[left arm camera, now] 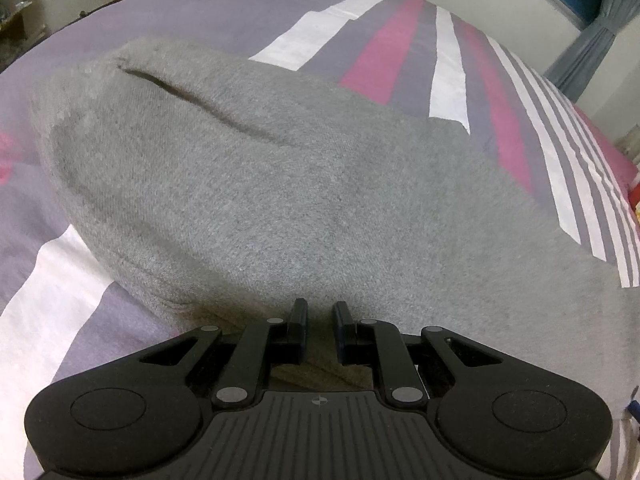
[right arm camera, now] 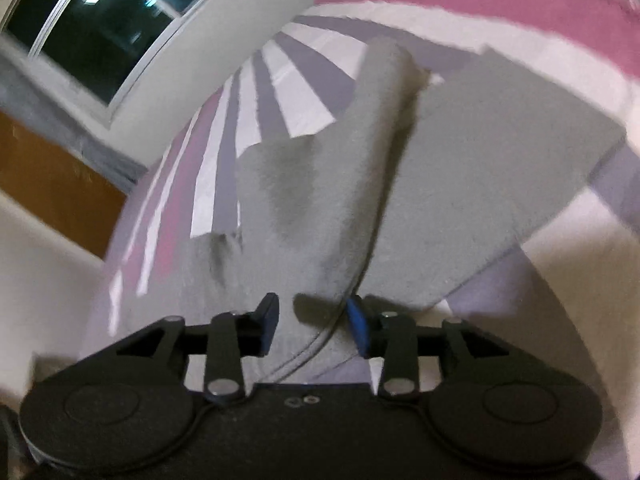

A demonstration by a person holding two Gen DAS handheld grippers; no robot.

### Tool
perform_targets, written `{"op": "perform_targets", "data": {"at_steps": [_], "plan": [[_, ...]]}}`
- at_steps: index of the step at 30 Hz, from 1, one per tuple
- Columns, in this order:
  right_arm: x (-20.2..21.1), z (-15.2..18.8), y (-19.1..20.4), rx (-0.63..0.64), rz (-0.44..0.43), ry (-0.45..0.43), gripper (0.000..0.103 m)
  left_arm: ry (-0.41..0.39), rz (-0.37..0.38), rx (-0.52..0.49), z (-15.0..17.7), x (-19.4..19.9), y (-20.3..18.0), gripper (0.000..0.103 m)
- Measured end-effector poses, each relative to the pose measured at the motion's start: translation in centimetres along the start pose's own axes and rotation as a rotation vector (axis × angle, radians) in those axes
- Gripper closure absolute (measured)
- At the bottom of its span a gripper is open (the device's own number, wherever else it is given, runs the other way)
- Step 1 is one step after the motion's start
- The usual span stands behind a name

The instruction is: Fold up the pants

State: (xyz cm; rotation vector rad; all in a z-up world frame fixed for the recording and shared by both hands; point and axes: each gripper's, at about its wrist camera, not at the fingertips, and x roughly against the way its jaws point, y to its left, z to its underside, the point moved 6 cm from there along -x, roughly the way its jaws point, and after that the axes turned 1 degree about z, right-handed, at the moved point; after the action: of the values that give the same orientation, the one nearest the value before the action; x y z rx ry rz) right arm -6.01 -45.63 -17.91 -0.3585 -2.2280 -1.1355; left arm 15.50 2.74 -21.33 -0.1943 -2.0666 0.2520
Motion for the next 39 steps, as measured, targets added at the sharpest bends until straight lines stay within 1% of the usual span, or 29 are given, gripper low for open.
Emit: {"op": "perform_targets", "data": {"at_steps": [3, 5, 6, 7, 10, 12, 13, 15, 17, 18, 19, 20, 21, 24, 26, 27, 28, 29, 30, 31, 33, 34, 36, 39], "plan": [[-1.9, 0.3, -0.4, -0.078, -0.075, 0.052, 0.063, 0.002, -0.006, -0.005, 0.0, 0.0, -0.2, 0.089], [-3.0, 0.1, -0.5, -0.132, -0.130, 0.061, 0.059, 0.003, -0.011, -0.008, 0.0, 0.0, -0.2, 0.089], [-3.5, -0.2, -0.6, -0.165, -0.153, 0.055, 0.058, 0.004, -0.013, -0.009, -0.1, -0.1, -0.2, 0.089], [-3.3, -0.2, -0.5, -0.179, -0.165, 0.040, 0.061, 0.004, -0.015, -0.009, -0.1, -0.1, -0.2, 0.089], [-2.7, -2.5, -0.4, -0.162, -0.149, -0.087, 0.067, 0.006, -0.018, -0.013, -0.2, -0.1, -0.2, 0.089], [-2.3, -4.0, -0.3, -0.185, -0.191, -0.141, 0.074, 0.007, -0.020, -0.018, -0.2, -0.2, -0.2, 0.089], [-2.1, -5.0, -0.2, -0.201, -0.210, -0.168, 0.074, 0.007, -0.022, -0.019, -0.2, -0.2, -0.2, 0.089], [-1.7, -6.7, -0.3, -0.221, -0.222, -0.220, 0.074, 0.007, -0.023, -0.020, -0.2, -0.2, -0.2, 0.089], [-1.1, -8.3, -0.5, -0.261, -0.241, -0.288, 0.074, 0.007, -0.023, -0.018, -0.2, -0.2, -0.2, 0.089], [-0.5, -9.0, -0.7, -0.292, -0.264, -0.332, 0.077, 0.007, -0.022, -0.018, -0.2, -0.2, -0.2, 0.089], [-0.2, -9.4, -1.2, -0.306, -0.275, -0.351, 0.083, 0.006, -0.021, -0.019, -0.2, -0.2, -0.1, 0.089], [0.1, -9.8, -1.0, -0.291, -0.255, -0.357, 0.091, 0.006, -0.021, -0.020, -0.2, -0.3, -0.2, 0.089], [0.3, -9.9, -0.7, -0.238, -0.208, -0.353, 0.098, 0.006, -0.022, -0.023, -0.2, -0.3, -0.2, 0.089], [2.3, -9.3, -0.5, -0.091, -0.088, -0.384, 0.098, 0.003, -0.020, -0.022, -0.2, -0.3, -0.1, 0.089], [3.1, -8.1, -1.0, -0.010, 0.034, -0.381, 0.098, 0.000, -0.018, -0.023, -0.1, -0.3, -0.1, 0.089], [3.1, -7.2, -1.6, 0.038, 0.106, -0.350, 0.098, -0.001, -0.017, -0.025, -0.1, -0.3, -0.1, 0.089], [3.2, -6.3, -2.6, 0.063, 0.157, -0.318, 0.098, -0.002, -0.016, -0.026, 0.0, -0.2, -0.1, 0.089], [2.7, -5.4, -3.6, 0.078, 0.208, -0.279, 0.098, -0.003, -0.015, -0.027, 0.0, -0.2, 0.0, 0.089], [2.3, -4.7, -4.4, 0.071, 0.239, -0.249, 0.098, -0.003, -0.014, -0.027, 0.0, -0.2, 0.0, 0.089], [2.1, -4.1, -5.4, 0.050, 0.259, -0.223, 0.098, -0.003, -0.014, -0.026, 0.0, -0.2, -0.1, 0.089], [1.6, -3.7, -6.2, 0.007, 0.238, -0.195, 0.096, -0.002, -0.015, -0.027, 0.0, -0.2, -0.1, 0.089], [1.3, -4.1, -6.2, -0.009, 0.209, -0.194, 0.089, -0.002, -0.017, -0.028, 0.0, -0.1, -0.1, 0.089], [1.7, -5.1, -6.3, -0.048, 0.181, -0.216, 0.080, -0.001, -0.020, -0.028, -0.1, -0.1, -0.1, 0.089], [2.0, -6.8, -7.0, -0.086, 0.205, -0.256, 0.078, -0.003, -0.024, -0.030, -0.1, -0.1, -0.1, 0.089]]}}
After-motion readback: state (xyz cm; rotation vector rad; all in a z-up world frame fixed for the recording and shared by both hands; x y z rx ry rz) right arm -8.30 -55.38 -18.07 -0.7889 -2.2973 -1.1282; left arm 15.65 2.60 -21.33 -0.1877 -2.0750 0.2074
